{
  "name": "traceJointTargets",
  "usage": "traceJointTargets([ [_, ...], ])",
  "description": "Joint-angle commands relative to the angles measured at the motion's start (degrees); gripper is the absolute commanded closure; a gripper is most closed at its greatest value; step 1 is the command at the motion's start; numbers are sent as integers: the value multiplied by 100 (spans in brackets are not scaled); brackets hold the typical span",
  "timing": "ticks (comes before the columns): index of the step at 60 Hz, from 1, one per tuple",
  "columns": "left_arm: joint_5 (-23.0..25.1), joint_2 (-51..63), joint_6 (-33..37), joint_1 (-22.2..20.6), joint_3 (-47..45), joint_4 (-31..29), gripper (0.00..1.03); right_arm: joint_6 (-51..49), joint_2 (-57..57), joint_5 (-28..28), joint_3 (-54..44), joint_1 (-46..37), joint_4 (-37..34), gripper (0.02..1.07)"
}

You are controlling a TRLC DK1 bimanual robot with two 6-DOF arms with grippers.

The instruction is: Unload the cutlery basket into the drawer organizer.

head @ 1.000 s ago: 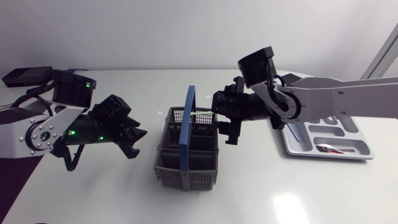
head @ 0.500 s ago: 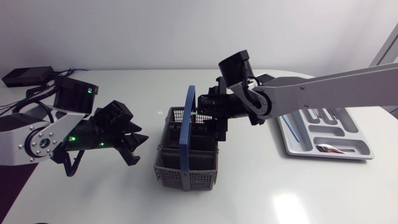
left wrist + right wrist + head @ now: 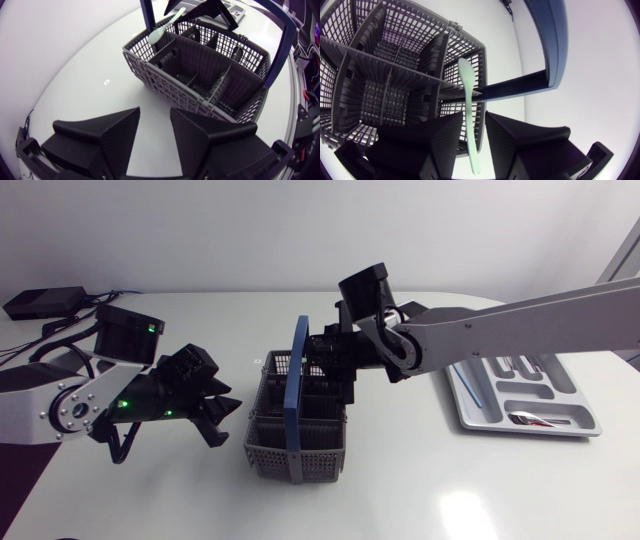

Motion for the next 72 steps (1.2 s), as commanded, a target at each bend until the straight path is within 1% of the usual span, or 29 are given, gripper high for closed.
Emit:
traceJointTargets([
  [1, -15, 108, 87, -50, -42, 42, 58, -214, 169, 54, 71, 68, 26, 74],
  [12, -15, 135, 87, -86, -24, 33, 58, -329, 143, 54, 159, 68, -282, 74],
  [22, -32, 179, 79, -147, 2, 33, 58, -390, 90, 1, 457, 6, -827, 73],
  [35, -41, 275, 79, -156, 55, 33, 58, -487, 231, -34, 818, -38, -1135, 73],
  [40, -41, 302, 79, -156, 72, 33, 58, -531, 407, -34, 976, -64, -1205, 69],
  [45, -41, 346, 87, -147, 81, 42, 58, -531, 530, -96, 1099, -81, -1337, 69],
  [53, -41, 407, 87, -147, 108, 50, 58, -531, 600, -131, 1160, -81, -1398, 69],
  [57, -41, 451, 87, -147, 143, 50, 58, -522, 635, -201, 1257, -99, -1592, 69],
  [72, -41, 592, 79, -173, 152, 112, 58, -434, 415, -394, 1240, -213, -1741, 69],
])
